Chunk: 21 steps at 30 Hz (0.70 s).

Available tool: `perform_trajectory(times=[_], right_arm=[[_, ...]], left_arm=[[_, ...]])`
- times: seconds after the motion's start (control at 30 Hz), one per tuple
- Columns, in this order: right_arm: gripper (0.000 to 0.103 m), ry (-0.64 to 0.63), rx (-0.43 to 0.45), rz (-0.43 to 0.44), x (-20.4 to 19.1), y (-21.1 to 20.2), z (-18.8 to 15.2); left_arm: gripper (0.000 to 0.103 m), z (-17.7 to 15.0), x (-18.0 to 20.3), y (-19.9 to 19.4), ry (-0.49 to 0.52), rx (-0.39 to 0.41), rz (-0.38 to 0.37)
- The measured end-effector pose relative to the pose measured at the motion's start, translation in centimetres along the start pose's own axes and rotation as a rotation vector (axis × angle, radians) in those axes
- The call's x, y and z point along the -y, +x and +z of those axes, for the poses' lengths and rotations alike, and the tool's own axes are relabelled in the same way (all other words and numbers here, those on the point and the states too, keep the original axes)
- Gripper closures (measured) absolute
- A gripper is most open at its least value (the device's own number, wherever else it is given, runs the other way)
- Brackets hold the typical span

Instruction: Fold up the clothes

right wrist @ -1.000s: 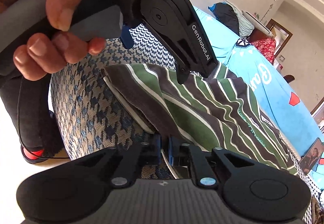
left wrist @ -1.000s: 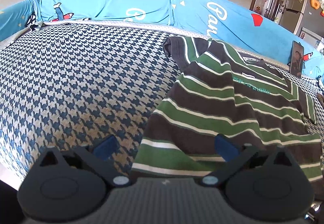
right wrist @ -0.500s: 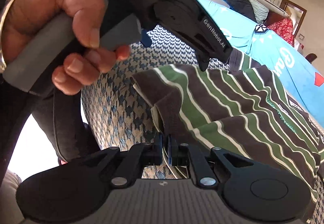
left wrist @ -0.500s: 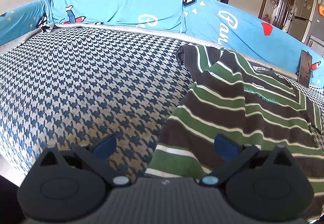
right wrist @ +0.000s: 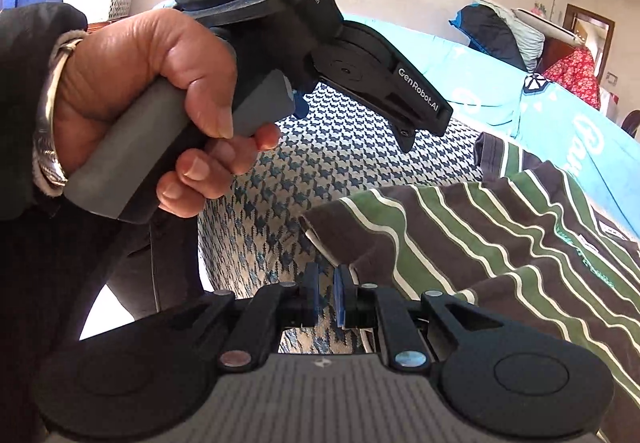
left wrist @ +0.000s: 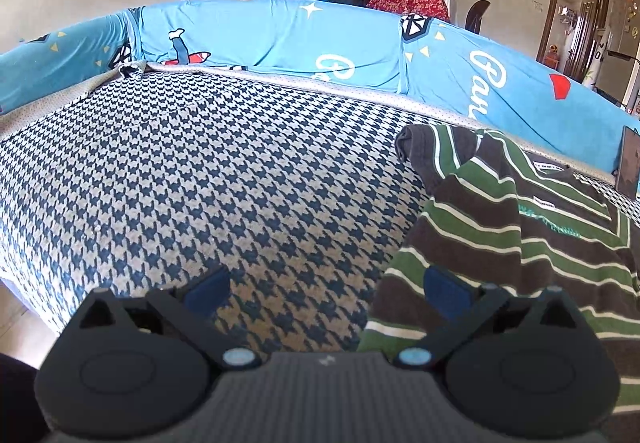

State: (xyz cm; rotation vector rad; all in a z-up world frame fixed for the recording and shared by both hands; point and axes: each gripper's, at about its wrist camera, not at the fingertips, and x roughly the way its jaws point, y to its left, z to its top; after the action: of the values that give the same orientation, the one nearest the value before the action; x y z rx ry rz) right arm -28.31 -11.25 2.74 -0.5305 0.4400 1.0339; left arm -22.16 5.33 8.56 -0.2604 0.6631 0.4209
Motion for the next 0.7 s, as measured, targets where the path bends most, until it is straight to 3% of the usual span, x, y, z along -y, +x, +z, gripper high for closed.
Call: perform_trajectory(times=[0.23,0.37,0.7], right_arm=[[0.091,-0.095,0.012,-0.004,-1.2,2.6,1.2],[0.078,-0.161,0.0,-0.012,-1.7,4.7,1.5],[0.079,-0.237,0.007,-0.091,-2.1,7.6,1.3]], left_arm=[[0.0,0.1,-1.7,0.1,-0.04,-0.009,0.012],[0.0,0.0,-2.4,0.3,-0.062,-0.016,0.016],[0.0,0.1,-2.8,0.4,-0.076,-0.017,0.004]])
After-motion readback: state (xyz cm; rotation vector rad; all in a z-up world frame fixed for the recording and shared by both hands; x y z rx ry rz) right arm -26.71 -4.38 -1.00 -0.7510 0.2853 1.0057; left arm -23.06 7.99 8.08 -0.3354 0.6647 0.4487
